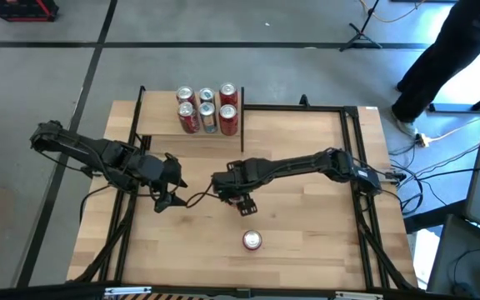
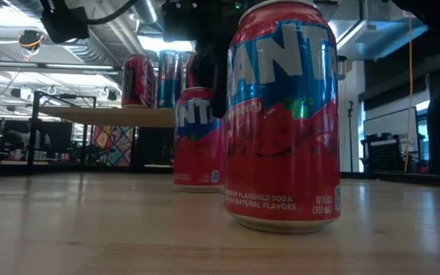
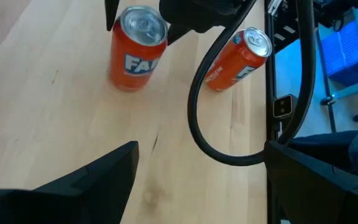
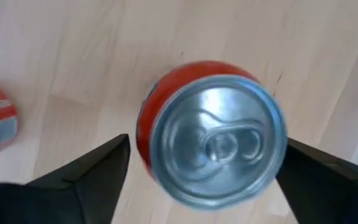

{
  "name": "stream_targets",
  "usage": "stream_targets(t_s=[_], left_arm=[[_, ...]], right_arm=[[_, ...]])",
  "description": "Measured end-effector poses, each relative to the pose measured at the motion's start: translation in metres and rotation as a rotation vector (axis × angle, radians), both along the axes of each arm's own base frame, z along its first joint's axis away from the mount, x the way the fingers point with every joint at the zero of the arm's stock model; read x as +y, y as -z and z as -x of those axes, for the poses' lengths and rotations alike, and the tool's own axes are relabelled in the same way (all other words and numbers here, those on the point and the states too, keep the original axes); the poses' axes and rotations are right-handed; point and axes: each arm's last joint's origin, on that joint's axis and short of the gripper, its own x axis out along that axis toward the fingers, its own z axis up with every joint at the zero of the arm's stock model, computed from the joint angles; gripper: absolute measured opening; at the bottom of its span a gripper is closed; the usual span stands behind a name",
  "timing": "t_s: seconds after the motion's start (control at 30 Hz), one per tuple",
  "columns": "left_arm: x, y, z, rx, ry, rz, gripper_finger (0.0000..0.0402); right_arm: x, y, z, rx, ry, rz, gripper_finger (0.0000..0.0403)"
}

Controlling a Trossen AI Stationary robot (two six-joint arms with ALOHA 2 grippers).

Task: Place canned beverage on shelf
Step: Put the top orange soda can on the shelf

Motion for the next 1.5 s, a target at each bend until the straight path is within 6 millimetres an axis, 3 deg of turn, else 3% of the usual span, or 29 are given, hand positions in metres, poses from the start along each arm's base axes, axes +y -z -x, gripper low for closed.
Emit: stream_targets(t_s=[0.13,0.3,0.5,0.7,0.8,0.93,1.23,1.37,1.5], left_arm=[[0.000,0.000,0.000,-0.005,-0.001,0.000,0.0334],[0.001,0.000,-0.001,-0.013,-0.029,-0.024,0.0334],[0.000,0.000,-0.009,-0.054,-0.045,-0.060,0.0334],[-0.009,0.007,-0.044,-0.152,-0.017,-0.125,0.0334],[-0.012,0.014,-0.065,-0.201,-0.007,-0.156,0.0334],[-0.004,0.030,-0.090,-0.184,-0.083,-0.143,0.0334],[0.024,0.059,-0.131,-0.071,-0.134,-0.109,0.0334],[0.020,0.067,-0.146,-0.065,-0.063,-0.142,0.0334],[0.018,0.078,-0.150,-0.031,-0.070,-0.196,0.0334]], right_arm=[[0.000,-0.008,-0.002,-0.027,0.019,-0.011,0.0387],[0.000,-0.032,0.006,-0.001,0.064,-0.055,0.0394],[0.005,-0.097,0.045,-0.077,0.159,-0.115,0.0392],[0.026,-0.130,0.086,-0.174,0.233,-0.036,0.0392],[0.037,-0.131,0.109,-0.189,0.272,0.020,0.0392],[0.050,-0.116,0.144,-0.192,0.343,0.057,0.0392],[0.062,-0.075,0.240,-0.290,0.567,-0.114,0.0392],[0.063,-0.064,0.269,-0.309,0.625,-0.186,0.0392],[0.064,-0.058,0.286,-0.321,0.651,-0.212,0.0392]])
